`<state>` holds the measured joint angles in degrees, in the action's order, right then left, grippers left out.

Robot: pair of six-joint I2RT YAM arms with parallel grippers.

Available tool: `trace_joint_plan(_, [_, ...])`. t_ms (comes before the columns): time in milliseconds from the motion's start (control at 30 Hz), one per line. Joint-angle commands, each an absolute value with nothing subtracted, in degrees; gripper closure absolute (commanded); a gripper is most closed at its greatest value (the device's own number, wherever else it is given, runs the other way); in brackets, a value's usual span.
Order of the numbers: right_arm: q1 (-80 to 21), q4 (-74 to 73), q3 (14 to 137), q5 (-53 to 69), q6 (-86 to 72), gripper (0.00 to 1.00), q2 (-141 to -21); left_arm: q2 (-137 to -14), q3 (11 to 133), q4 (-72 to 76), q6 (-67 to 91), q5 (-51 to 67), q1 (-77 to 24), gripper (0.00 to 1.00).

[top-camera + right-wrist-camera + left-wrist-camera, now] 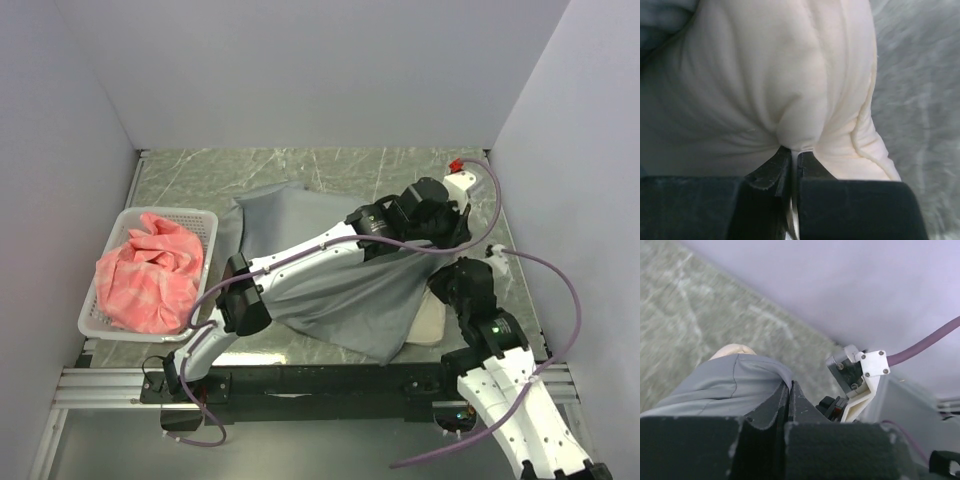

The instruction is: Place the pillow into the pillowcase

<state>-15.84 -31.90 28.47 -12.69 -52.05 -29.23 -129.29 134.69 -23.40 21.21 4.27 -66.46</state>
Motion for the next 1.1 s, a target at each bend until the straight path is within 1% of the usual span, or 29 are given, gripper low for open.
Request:
trace_joint_plan(0, [-11.9,-33.7,34.8,-17.3,-52.3,1.00,-28.6,-129.9,139.8,-14.0,26.4,15.9,-68.4,0.99])
trace_joint_plan(33, [-8.7,-34.4,35.5,-17.3,-51.6,1.00,-29.7,-129.6,139.1,-12.8,26.7,16.6,-68.4,0.99])
trace_joint_plan(167, [-3.0,-33.1,33.9,-13.7,-50.3,1.00,-31.4,-128.7,137.4,-11.3,28.0,20.9,-68.3,0.99])
trace_joint_plan(267, [-2.7,-30.1,30.0,-7.1,-52.6,1.00,-29.9,-129.5,139.4,-13.5,27.3,22.0,-68.4,0.98])
trace_joint_plan(300, [-2.9,-28.8,27.0,-2.2,-54.6,1.00,-27.5,-129.7,139.5,-13.6,27.1,22.1,-68.2,0.96])
trace_joint_plan(333, [-3.3,-25.0,24.9,-0.2,-56.0,1.00,-25.9,-130.2,139.5,-13.4,27.1,22.8,-68.2,0.96])
trace_joint_plan(367, [-5.8,-23.6,22.9,1.4,-59.6,1.00,-24.2,-130.6,139.7,-12.7,27.6,23.6,-68.0,0.96])
trace_joint_plan(400, [-7.4,-22.6,19.8,0.1,-61.2,1.00,-20.9,-131.2,140.1,-12.4,28.0,24.6,-68.0,0.96])
trace_joint_plan(500, [-15.2,-20.8,17.0,-6.0,-64.9,1.00,-18.0,-133.8,141.2,-9.7,30.8,29.2,-68.0,0.96])
trace_joint_plan(533, [-16.2,-20.8,16.9,-9.3,-65.2,1.00,-18.6,-134.6,141.1,-9.1,32.2,30.2,-68.0,0.95])
trace_joint_plan(600, [-16.5,-20.1,17.6,-10.6,-63.8,1.00,-22.7,-135.1,140.5,-7.8,32.9,32.6,-68.0,0.91])
trace_joint_plan(633, [-16.4,-19.2,18.0,-11.9,-63.1,1.00,-24.9,-134.8,139.3,-7.8,32.6,33.0,-68.1,0.88])
trace_joint_plan(667, [-16.4,-18.8,18.6,-12.0,-61.6,1.00,-27.1,-134.4,138.6,-8.2,32.2,32.4,-68.0,0.79])
trace_joint_plan(700, [-16.3,-18.1,19.8,-11.5,-61.1,1.00,-31.8,-133.7,137.7,-9.0,31.4,31.4,-67.9,0.72])
trace_joint_plan(733, [-16.4,-17.1,20.3,-10.1,-60.9,1.00,-34.0,-131.7,135.0,-9.2,29.9,29.7,-67.9,0.66])
trace_joint_plan(767, [-16.3,-16.6,20.6,-9.8,-61.1,1.00,-35.8,-130.2,133.1,-9.1,29.5,26.7,-67.4,0.49])
trace_joint_plan(800, [-16.4,-14.3,20.0,-8.7,-61.2,1.00,-37.7,-128.6,131.3,-9.0,29.6,24.3,-67.0,0.40])
trace_joint_plan(833, [-16.4,-13.4,19.4,-8.0,-61.6,1.00,-38.1,-125.6,128.2,-9.5,30.4,22.0,-66.5,0.38])
trace_joint_plan(867, [-16.4,-12.7,17.8,-7.6,-62.6,1.00,-38.0,-124.0,126.8,-10.3,30.8,19.7,-65.2,0.33])
trace_joint_plan(933, [-16.4,-11.9,16.9,-7.6,-62.6,1.00,-37.4,-118.6,121.6,-14.2,32.9,9.8,-64.1,0.24])
trace_joint_plan(967, [-16.3,-12.2,16.7,-8.0,-62.3,1.00,-36.9,-116.2,118.9,-15.5,33.3,4.8,-63.5,0.23])
trace_joint_plan(1000, [-16.3,-13.3,16.9,-8.3,-62.1,1.00,-36.7,-113.6,115.8,-16.3,33.8,-3.6,-63.5,0.22])
trace_joint_plan(1033, [-16.3,-13.6,17.0,-8.5,-61.7,1.00,-36.6,-107.7,108.1,-16.3,35.7,-8.2,-63.5,0.20])
trace_joint_plan(1067, [-16.2,-13.9,17.3,-8.5,-61.1,1.00,-36.4,-104.6,103.7,-16.0,37.2,-12.0,-63.4,0.17])
